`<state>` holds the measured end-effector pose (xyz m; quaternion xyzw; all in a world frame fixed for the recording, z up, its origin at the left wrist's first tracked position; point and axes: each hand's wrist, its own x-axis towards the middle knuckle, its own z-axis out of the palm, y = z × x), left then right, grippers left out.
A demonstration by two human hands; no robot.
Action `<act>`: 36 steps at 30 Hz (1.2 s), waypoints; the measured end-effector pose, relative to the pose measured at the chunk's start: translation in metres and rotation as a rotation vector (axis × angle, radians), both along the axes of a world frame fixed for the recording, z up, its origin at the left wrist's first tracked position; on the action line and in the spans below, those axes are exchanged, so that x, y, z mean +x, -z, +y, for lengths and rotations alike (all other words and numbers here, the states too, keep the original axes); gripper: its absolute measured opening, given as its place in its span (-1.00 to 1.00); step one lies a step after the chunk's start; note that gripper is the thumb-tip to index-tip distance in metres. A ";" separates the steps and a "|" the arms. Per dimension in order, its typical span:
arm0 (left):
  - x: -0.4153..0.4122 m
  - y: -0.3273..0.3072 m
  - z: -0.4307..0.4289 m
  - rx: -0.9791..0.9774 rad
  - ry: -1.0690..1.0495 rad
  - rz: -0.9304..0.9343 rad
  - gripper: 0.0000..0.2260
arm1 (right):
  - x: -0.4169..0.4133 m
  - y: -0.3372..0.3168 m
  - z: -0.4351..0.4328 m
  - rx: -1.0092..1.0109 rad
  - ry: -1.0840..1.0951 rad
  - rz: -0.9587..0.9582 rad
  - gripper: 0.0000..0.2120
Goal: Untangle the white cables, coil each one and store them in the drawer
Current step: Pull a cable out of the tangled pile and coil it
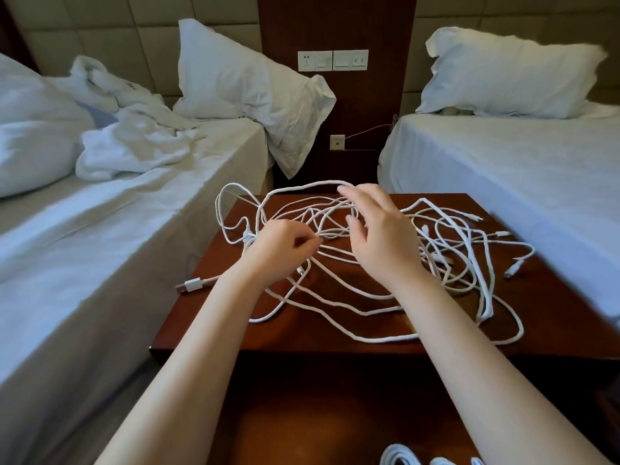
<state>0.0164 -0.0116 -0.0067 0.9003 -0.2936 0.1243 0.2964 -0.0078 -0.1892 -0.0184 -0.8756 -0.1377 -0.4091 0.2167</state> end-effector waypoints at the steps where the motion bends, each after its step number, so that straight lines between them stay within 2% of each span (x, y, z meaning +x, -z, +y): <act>1: 0.002 0.002 0.002 -0.002 -0.019 -0.008 -0.87 | 0.000 0.001 0.004 -0.010 -0.029 -0.010 -0.69; 4: 0.010 0.004 0.017 -0.054 -0.099 0.013 -0.88 | -0.002 0.004 0.013 -0.052 -0.128 0.049 -0.84; 6: 0.015 0.004 0.029 -0.040 -0.140 0.036 -0.84 | -0.003 0.001 0.018 -0.099 -0.190 0.229 -0.90; 10: 0.020 0.010 0.039 0.002 -0.189 0.015 -0.80 | -0.014 -0.005 0.028 -0.172 -0.340 0.676 -0.67; 13: 0.023 0.017 0.039 0.022 -0.200 -0.006 -0.77 | -0.018 -0.004 0.038 -0.293 -0.322 0.814 -0.56; 17: 0.025 0.018 0.039 -0.006 -0.194 -0.014 -0.74 | -0.014 -0.004 0.035 -0.277 -0.270 0.782 -0.85; 20: 0.024 0.016 0.038 -0.008 -0.190 -0.008 -0.74 | -0.011 0.000 0.027 -0.301 -0.174 0.727 -0.97; 23: 0.024 0.014 0.040 -0.044 -0.215 -0.001 -0.77 | -0.008 0.006 0.022 -0.265 -0.085 0.673 -0.92; 27: 0.027 0.010 0.054 -0.067 -0.325 0.015 -0.77 | -0.006 0.009 0.016 -0.228 -0.011 0.645 -0.96; 32: 0.028 0.017 0.054 0.105 -0.218 0.276 -0.81 | -0.004 0.010 0.012 -0.227 0.060 0.654 -0.93; 36: 0.030 0.021 0.047 0.118 -0.278 0.201 -0.94 | -0.005 0.008 0.008 -0.211 0.052 0.732 -0.92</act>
